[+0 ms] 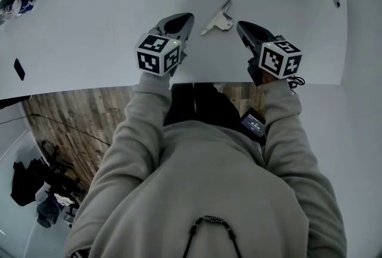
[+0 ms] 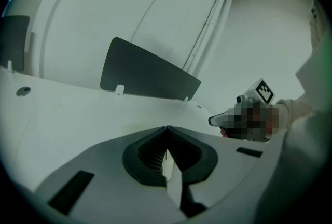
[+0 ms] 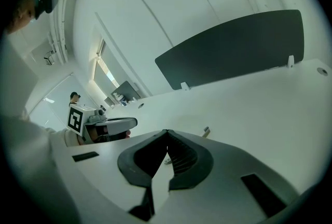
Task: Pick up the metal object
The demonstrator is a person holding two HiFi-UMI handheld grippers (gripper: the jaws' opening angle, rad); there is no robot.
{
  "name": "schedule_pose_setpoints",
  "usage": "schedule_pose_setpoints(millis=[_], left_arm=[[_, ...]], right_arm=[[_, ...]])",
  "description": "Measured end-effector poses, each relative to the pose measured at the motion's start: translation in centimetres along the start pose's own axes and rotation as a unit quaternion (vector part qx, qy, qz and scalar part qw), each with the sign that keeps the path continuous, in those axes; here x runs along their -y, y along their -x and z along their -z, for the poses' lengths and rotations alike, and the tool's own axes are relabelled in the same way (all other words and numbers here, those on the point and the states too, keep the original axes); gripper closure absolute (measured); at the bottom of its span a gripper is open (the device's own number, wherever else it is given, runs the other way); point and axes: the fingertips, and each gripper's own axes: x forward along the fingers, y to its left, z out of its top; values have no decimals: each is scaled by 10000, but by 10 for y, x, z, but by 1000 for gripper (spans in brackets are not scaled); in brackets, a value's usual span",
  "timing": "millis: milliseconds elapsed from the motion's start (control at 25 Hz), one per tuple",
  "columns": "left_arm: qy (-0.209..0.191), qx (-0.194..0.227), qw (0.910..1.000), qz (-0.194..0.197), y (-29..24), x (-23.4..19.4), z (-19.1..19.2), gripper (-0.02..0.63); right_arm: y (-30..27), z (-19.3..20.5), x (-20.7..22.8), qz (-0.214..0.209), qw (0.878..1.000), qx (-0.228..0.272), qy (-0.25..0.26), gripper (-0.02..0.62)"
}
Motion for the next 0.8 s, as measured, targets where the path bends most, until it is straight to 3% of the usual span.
schedule_pose_setpoints(millis=[480,640,800], left_arm=[[193,-234,9995,28,-17,-2,27,604],[245,-323,9992,40,-21,-3,36,604],[287,-350,9990,9,-22,-8,40,604]], right_arm=[[-13,20,24,136,9994,-235,-203,575],[-16,19,21,-134,9993,-52,-356,572],[-22,27,28,-120,9984,-147,-526,467]])
